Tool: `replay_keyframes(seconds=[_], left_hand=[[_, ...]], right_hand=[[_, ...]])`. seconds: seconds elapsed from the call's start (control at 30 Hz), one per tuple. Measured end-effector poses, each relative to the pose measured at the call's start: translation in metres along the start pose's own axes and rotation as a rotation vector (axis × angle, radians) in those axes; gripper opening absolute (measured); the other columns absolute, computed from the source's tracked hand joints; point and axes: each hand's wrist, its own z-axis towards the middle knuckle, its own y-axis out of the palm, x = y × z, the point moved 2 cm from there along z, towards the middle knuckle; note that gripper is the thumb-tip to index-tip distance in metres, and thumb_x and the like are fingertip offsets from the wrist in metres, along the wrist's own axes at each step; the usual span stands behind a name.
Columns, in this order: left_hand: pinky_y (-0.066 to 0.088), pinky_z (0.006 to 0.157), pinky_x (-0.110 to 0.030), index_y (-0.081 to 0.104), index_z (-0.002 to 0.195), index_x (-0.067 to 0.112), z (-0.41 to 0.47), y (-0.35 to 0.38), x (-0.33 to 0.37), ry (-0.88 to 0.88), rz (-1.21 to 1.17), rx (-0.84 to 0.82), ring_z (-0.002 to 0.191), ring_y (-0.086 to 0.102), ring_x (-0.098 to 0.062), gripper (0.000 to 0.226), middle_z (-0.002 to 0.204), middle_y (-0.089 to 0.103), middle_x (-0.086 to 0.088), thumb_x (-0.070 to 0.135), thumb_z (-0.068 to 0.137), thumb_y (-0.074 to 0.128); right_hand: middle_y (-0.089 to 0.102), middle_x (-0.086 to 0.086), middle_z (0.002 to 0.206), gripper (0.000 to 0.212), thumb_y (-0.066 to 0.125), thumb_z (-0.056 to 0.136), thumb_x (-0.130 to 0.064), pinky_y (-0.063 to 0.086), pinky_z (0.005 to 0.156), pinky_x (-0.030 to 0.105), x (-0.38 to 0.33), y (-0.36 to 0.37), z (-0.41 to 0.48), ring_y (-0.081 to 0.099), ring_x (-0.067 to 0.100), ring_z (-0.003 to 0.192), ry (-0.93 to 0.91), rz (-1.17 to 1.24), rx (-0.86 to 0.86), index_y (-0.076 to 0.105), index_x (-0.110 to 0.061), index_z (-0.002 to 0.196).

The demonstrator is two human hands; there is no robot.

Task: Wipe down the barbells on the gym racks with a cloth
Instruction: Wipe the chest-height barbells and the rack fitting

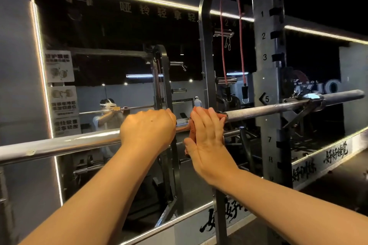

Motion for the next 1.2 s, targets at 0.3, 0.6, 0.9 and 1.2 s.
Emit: replay_keyframes(seconds=[0.3, 0.6, 0.9, 1.2], left_hand=[[0.036, 0.055, -0.035, 0.050, 0.114, 0.018, -0.001, 0.003, -0.004, 0.046, 0.027, 0.112, 0.061, 0.046, -0.017, 0.014, 0.071, 0.042, 0.002, 0.025, 0.103, 0.052], [0.040, 0.058, -0.037, 0.048, 0.122, 0.016, 0.000, 0.005, 0.000, 0.020, 0.084, 0.056, 0.069, 0.050, -0.022, 0.026, 0.075, 0.042, 0.001, 0.029, 0.101, 0.057], [0.052, 0.060, -0.035, 0.044, 0.093, 0.020, -0.001, 0.000, -0.004, -0.030, -0.015, 0.070, 0.063, 0.057, -0.018, 0.021, 0.073, 0.052, 0.004, 0.030, 0.108, 0.034], [0.058, 0.069, -0.041, 0.035, 0.084, 0.022, 0.002, -0.003, 0.000, -0.098, -0.041, 0.022, 0.064, 0.059, -0.019, 0.026, 0.072, 0.055, 0.003, 0.031, 0.109, 0.032]], right_hand=[[0.051, -0.001, 0.085, 0.021, 0.034, 0.108, -0.030, 0.049, 0.069, 0.042, 0.005, -0.037, 0.087, 0.058, 0.024, 0.080, -0.033, -0.511, -0.229, 0.051, -0.020, 0.101], [0.041, 0.002, 0.148, 0.049, 0.038, 0.103, -0.038, 0.014, 0.126, 0.044, 0.008, -0.006, 0.016, 0.028, 0.021, 0.146, -0.072, -0.008, 0.085, 0.043, -0.015, 0.147], [0.057, -0.002, 0.089, 0.024, 0.030, 0.109, -0.032, 0.054, 0.078, 0.045, 0.030, -0.051, 0.090, 0.055, 0.022, 0.080, -0.043, -0.478, -0.367, 0.046, -0.021, 0.094], [0.057, -0.006, 0.101, 0.034, 0.028, 0.105, -0.040, 0.045, 0.090, 0.035, 0.041, -0.039, 0.054, 0.054, 0.018, 0.095, -0.177, -0.188, -0.070, 0.058, -0.024, 0.106]])
